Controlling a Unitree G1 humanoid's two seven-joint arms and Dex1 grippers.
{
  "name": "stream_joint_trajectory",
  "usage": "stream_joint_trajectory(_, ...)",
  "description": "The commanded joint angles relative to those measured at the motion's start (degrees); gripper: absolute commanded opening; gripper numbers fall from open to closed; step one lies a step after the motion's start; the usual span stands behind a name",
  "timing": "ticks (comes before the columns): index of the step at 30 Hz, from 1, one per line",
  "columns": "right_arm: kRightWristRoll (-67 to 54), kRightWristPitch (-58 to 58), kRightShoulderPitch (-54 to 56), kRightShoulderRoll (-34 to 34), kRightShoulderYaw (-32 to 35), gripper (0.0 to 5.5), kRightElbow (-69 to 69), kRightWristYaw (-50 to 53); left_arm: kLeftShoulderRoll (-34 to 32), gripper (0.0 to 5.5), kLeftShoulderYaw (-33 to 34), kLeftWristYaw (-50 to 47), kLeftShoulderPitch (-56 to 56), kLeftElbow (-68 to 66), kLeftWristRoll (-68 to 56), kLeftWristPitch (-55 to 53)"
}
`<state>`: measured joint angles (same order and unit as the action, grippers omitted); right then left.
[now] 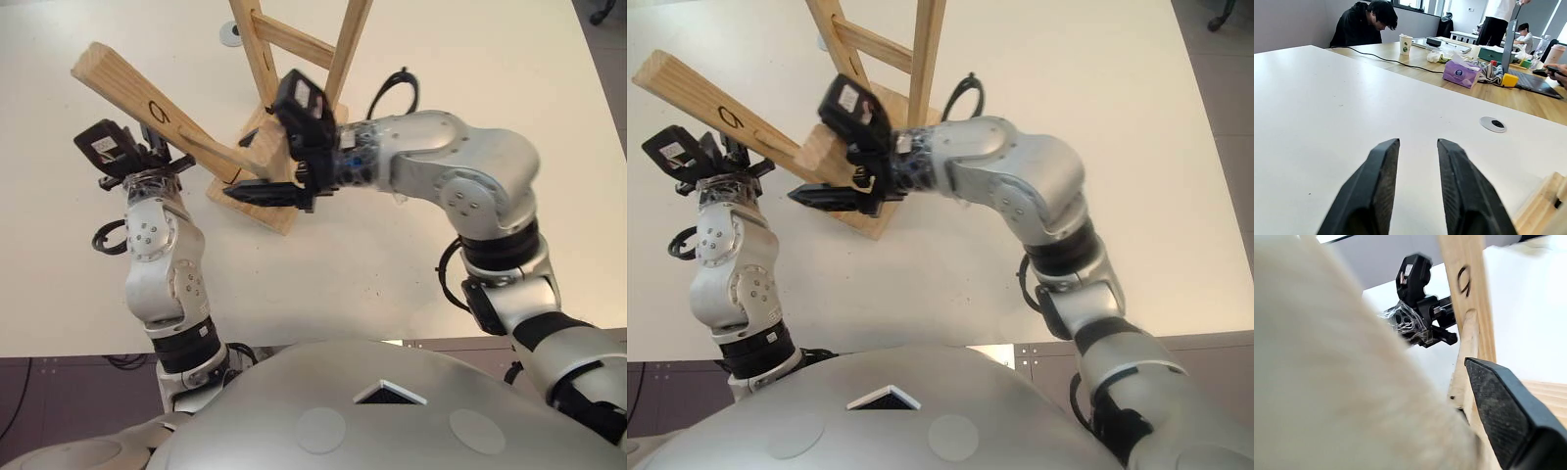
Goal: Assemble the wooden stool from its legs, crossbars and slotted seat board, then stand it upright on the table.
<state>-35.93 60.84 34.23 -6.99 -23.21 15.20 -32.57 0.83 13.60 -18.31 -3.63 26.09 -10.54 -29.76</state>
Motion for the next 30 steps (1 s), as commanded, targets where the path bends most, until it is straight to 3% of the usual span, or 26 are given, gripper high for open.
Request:
stream_joint_trajectory(1,-0.32,1.71,1.68,1.59,0.66,3.73,0.80,0.86,0.27,0.75,1.55,-1.40,4.84,-6.68,1.81,3.45)
stream_joint_trajectory(8,-0.88,2.58,0.99,-5.42,6.15,3.73,3.71,-1.92,-4.33,0.75,7.55,-0.19,14.09,-24.67,1.82,13.15)
stream_joint_trajectory(12,-2.49,0.74,-1.56,-14.42,14.04,3.73,4.00,-7.12,-9.64,0.75,8.71,6.00,18.05,-35.86,0.52,16.37)
stream_joint_trajectory(15,1.24,-5.81,-3.32,-19.24,14.39,3.73,-3.53,-11.60,-15.67,0.75,11.21,13.16,20.59,-41.68,-2.16,18.46)
stream_joint_trajectory(19,7.27,-21.22,-1.39,-15.72,13.08,4.41,-18.73,-16.16,-27.35,0.71,11.06,30.87,17.09,-36.11,-7.93,11.76)
stream_joint_trajectory(21,9.10,-26.94,1.47,-11.78,12.62,4.77,-26.36,-16.69,-35.99,1.05,8.97,42.20,14.22,-34.55,-8.57,8.08)
stream_joint_trajectory(25,10.76,-32.45,4.23,-8.78,11.35,4.81,-32.08,-22.00,-49.47,1.60,5.46,65.19,3.70,-23.78,-14.71,-1.22)
stream_joint_trajectory(27,11.32,-33.48,4.97,-8.34,10.74,4.81,-34.01,-24.32,-51.93,1.60,5.93,71.82,-2.40,-15.46,-19.38,-4.91)
stream_joint_trajectory(30,11.59,-33.03,4.58,-8.08,9.21,4.63,-34.75,-28.09,-50.57,1.62,6.01,73.02,-5.43,-10.40,-22.54,-7.47)
